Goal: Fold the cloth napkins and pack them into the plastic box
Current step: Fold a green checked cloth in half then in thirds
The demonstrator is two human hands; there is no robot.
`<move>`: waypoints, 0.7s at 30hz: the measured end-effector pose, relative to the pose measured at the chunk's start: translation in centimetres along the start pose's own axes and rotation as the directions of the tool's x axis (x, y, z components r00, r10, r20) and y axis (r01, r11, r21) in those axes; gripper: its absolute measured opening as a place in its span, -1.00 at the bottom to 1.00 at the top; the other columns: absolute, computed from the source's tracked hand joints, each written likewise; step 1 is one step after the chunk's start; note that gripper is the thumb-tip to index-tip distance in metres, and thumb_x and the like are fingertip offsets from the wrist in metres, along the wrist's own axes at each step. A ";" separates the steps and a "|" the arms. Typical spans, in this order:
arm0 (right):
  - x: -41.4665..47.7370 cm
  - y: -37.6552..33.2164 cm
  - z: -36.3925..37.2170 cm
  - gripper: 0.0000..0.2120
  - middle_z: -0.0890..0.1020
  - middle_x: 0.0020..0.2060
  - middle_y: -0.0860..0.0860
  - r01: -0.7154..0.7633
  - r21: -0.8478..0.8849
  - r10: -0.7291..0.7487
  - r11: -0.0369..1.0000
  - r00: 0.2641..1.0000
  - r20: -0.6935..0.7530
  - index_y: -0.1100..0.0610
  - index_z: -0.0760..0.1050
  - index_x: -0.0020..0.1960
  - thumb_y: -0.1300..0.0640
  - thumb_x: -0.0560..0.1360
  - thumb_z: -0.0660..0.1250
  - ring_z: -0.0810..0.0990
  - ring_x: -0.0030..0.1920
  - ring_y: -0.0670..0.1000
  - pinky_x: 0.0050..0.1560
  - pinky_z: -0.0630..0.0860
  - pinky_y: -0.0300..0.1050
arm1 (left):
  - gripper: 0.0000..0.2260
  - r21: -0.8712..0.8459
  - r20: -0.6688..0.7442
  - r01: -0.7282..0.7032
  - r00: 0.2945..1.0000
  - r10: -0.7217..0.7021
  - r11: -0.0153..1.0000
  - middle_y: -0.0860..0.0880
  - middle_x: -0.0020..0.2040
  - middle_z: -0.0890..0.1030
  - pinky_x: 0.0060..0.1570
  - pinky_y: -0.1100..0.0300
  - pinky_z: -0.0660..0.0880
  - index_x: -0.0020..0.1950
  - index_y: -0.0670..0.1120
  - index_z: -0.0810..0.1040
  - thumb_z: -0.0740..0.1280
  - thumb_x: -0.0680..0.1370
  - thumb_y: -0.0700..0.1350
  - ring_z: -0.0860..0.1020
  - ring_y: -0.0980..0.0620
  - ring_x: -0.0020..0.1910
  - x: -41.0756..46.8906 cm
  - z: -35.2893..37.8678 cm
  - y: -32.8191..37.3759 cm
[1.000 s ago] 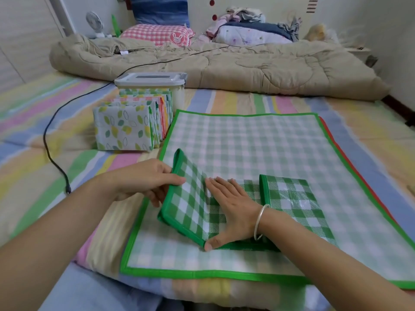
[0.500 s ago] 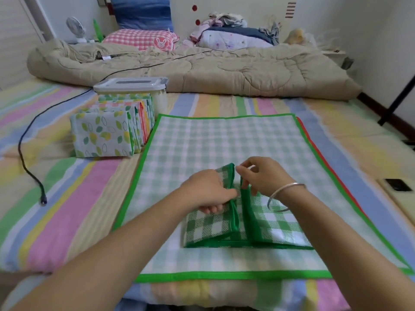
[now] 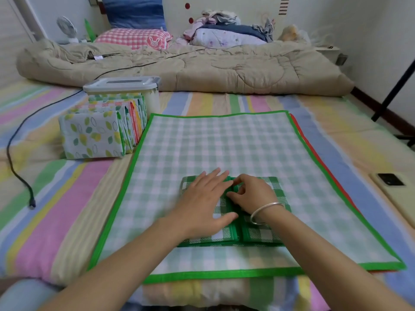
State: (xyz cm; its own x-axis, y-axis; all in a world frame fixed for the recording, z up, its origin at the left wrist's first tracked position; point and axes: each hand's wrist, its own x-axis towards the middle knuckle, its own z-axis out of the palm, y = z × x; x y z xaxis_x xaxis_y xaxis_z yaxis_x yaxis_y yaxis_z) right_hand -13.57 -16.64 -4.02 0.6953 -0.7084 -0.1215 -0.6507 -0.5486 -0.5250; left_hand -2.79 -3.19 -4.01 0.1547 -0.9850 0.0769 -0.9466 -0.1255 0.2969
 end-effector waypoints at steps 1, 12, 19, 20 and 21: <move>-0.2 0.0 0.0 -0.70 0.56 -0.24 -0.12 0.009 0.001 -0.009 1.000 1.000 -0.004 -0.01 0.50 0.20 -0.05 0.51 0.37 0.55 -0.19 -0.06 -0.25 0.40 -0.18 | -0.26 0.016 0.054 -0.027 0.998 0.026 1.000 0.13 0.63 -0.08 0.56 0.11 -0.22 0.64 0.03 0.03 0.15 0.56 0.33 -0.21 0.20 0.58 0.1 0.4 -0.3; -3.1 3.8 0.0 -0.15 -0.16 0.57 -0.10 0.249 -0.441 -0.227 0.862 0.968 0.103 -0.18 -0.16 0.57 -0.44 0.33 -0.40 -0.23 0.57 0.05 0.54 -0.21 0.10 | -0.07 0.057 0.190 -0.019 0.982 0.008 0.998 0.13 0.60 -0.32 0.55 -0.02 -0.28 0.60 0.06 -0.31 -0.31 0.39 0.58 -0.40 0.24 0.52 0.1 3.1 -1.5; -2.7 5.0 1.4 0.02 -0.25 0.56 -0.09 0.205 -0.449 -0.168 0.870 0.978 0.123 -0.23 -0.32 0.53 -0.49 0.11 -0.71 -0.34 0.54 0.02 0.52 -0.32 0.13 | -0.09 0.111 0.224 -0.030 0.975 0.005 0.993 0.11 0.58 -0.37 0.54 -0.05 -0.31 0.55 0.18 -0.40 -0.24 0.35 0.61 -0.42 0.17 0.52 0.3 3.1 -1.2; -2.7 4.9 1.4 0.02 -0.25 0.56 -0.09 0.205 -0.451 -0.167 0.869 0.978 0.122 -0.22 -0.31 0.53 -0.49 0.11 -0.70 -0.34 0.54 0.02 0.52 -0.31 0.13 | -0.07 0.125 0.245 -0.031 0.970 -0.001 0.992 0.09 0.59 -0.37 0.54 -0.06 -0.31 0.57 0.18 -0.37 -0.19 0.34 0.62 -0.42 0.15 0.53 0.5 3.0 -1.1; -2.7 4.9 1.5 0.03 -0.24 0.56 -0.09 0.205 -0.451 -0.169 0.869 0.978 0.119 -0.22 -0.31 0.54 -0.50 0.11 -0.70 -0.33 0.54 0.01 0.52 -0.31 0.13 | -0.05 0.135 0.267 -0.031 0.964 -0.006 0.990 0.07 0.59 -0.36 0.54 -0.07 -0.31 0.58 0.18 -0.34 -0.15 0.34 0.62 -0.41 0.13 0.54 0.6 2.7 -1.1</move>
State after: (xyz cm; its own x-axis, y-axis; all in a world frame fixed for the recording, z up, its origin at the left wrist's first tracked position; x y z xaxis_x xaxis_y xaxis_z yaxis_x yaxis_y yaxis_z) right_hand -18.19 -16.77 -7.57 0.8265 -0.5475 -0.1308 -0.5605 -0.8219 -0.1013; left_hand -2.46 -3.95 -6.88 0.0799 -0.9801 -0.1816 -0.9804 -0.1101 0.1631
